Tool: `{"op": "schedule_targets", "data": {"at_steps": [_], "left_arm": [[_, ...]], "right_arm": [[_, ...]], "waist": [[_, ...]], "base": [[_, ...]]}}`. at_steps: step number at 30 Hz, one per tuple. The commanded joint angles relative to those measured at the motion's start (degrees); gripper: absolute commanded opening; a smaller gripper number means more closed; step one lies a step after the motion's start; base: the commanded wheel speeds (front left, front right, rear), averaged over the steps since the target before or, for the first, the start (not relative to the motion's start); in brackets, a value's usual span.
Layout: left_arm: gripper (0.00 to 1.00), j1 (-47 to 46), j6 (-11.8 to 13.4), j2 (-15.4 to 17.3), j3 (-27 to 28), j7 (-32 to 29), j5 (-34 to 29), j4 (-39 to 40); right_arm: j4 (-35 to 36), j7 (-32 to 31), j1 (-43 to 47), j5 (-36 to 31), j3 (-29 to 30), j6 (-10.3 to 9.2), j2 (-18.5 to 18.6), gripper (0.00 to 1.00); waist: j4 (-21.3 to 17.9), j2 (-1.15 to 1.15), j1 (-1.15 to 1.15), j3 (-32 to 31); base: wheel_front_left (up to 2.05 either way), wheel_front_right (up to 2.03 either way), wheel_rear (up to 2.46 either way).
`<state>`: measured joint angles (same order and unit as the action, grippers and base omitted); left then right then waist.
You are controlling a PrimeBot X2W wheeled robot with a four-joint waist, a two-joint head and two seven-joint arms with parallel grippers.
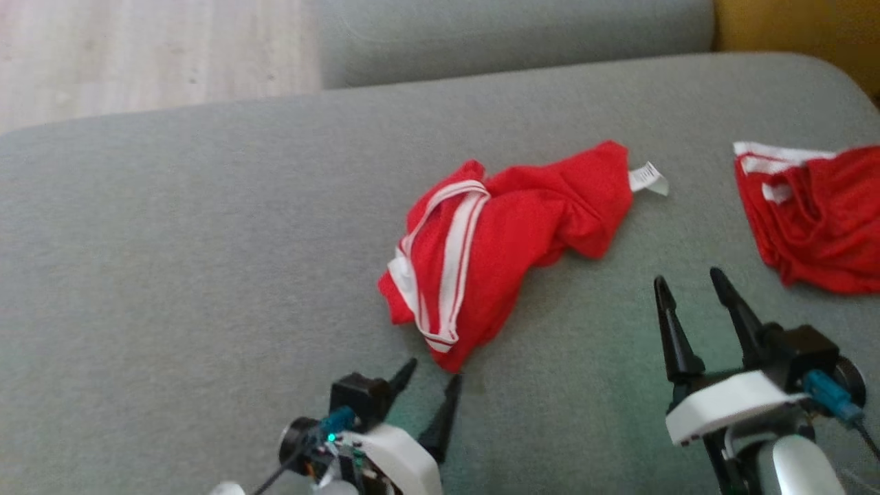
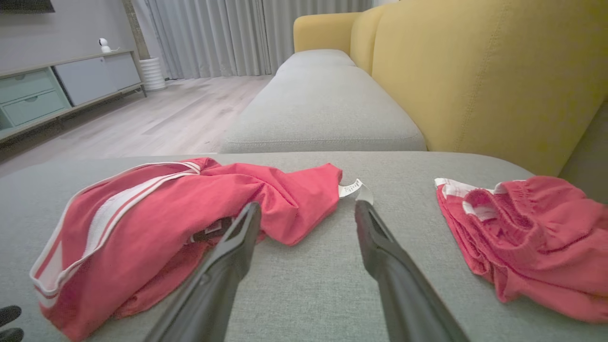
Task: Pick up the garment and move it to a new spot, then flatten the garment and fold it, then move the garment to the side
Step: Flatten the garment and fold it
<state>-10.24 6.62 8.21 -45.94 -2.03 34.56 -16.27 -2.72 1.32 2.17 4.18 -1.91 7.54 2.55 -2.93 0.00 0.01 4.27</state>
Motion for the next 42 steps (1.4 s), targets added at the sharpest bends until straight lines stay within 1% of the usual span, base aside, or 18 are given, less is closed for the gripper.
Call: {"op": "schedule_targets", "data": {"at_steps": [1,2,5,10,11,12,14,18,24,30,34,38,40,42], "left_arm": [[1.0,-3.8,0.8,-0.4,2.8,0.2,0.2,-1.1],[1.0,-4.4,1.1,-0.5,3.2,0.4,0.1,-2.2],[1.0,-5.9,0.8,-0.7,3.8,1.3,0.1,-4.5],[1.0,-7.7,0.6,-1.3,4.1,3.8,-0.4,-5.0],[0.96,-8.0,0.7,-1.4,4.2,4.3,-0.6,-4.8],[0.49,-8.2,0.9,-1.6,4.3,4.8,-0.7,-4.4],[0.0,-8.6,1.2,-1.7,4.1,5.5,-1.3,-3.4],[0.0,-9.4,1.8,-1.5,3.3,6.6,-2.9,-0.3],[0.0,-13.4,1.2,-1.8,1.9,5.8,-4.8,5.5],[0.0,-21.6,0.3,-2.8,2.5,4.4,-6.0,9.5],[0.0,-28.7,-0.9,-2.6,3.5,2.7,-7.1,11.4],[0.0,-33.8,-1.5,-2.7,6.2,0.7,-5.2,13.6],[0.0,-35.3,-1.2,-1.2,8.8,-0.2,-4.3,13.9],[0.0,-35.7,-0.6,1.7,11.9,-1.3,-3.1,13.2]], "right_arm": [[2.0,0.3,-3.2,-0.3,-1.6,-0.05,0.3,1.0],[2.0,0.4,-3.5,-0.3,-1.6,-0.05,0.3,1.0],[1.9,0.8,-4.0,-0.3,-1.1,-0.05,0.3,1.0],[1.3,1.4,-4.2,-0.3,-0.1,-0.05,0.3,1.0],[1.2,1.5,-4.3,-0.2,0.0,-0.05,0.3,1.0],[1.1,1.6,-4.3,-0.2,0.1,-0.05,0.3,1.0],[0.9,1.8,-4.3,-0.2,0.3,-0.05,0.3,1.0],[0.3,2.0,-4.2,0.0,0.7,-0.05,0.3,1.0],[-0.4,2.1,-4.1,0.1,0.8,-0.05,0.3,1.0],[-0.9,2.0,-4.1,0.3,0.7,-0.05,0.3,1.0],[-1.1,2.1,-4.1,0.4,0.7,-0.05,0.3,1.0],[-1.5,2.3,-4.0,0.7,0.7,-0.05,0.3,1.0],[-1.6,2.5,-4.1,1.0,0.7,-0.05,0.3,1.0],[-1.6,2.7,-4.2,1.2,0.7,-0.05,0.3,1.0]], "waist": [[-3.1,0.0,-0.01,3.0],[-3.7,0.0,-0.01,3.6],[-4.8,0.0,-0.01,4.8],[-5.4,0.0,-0.01,5.6],[-5.5,0.0,-0.01,5.7],[-5.5,0.0,-0.01,5.7],[-5.4,0.0,-0.01,5.6],[-4.6,0.0,-0.01,4.7],[-3.3,0.0,-0.01,2.9],[-2.8,0.0,-0.01,1.8],[-2.7,0.0,-0.01,1.4],[-2.6,0.0,-0.01,1.0],[-2.6,0.0,-0.01,1.0],[-2.5,0.0,-0.01,1.1]], "base": [[0.0,0.0,0.0],[0.0,0.0,0.0],[0.0,0.0,0.0],[0.0,0.0,0.0],[0.0,0.0,0.0],[0.0,0.0,0.0],[0.0,0.0,0.0],[0.0,0.0,0.0],[0.0,0.0,0.0],[0.0,0.0,0.0],[0.0,0.0,0.0],[0.0,0.0,0.0],[0.0,0.0,0.0],[0.0,0.0,0.0]]}}
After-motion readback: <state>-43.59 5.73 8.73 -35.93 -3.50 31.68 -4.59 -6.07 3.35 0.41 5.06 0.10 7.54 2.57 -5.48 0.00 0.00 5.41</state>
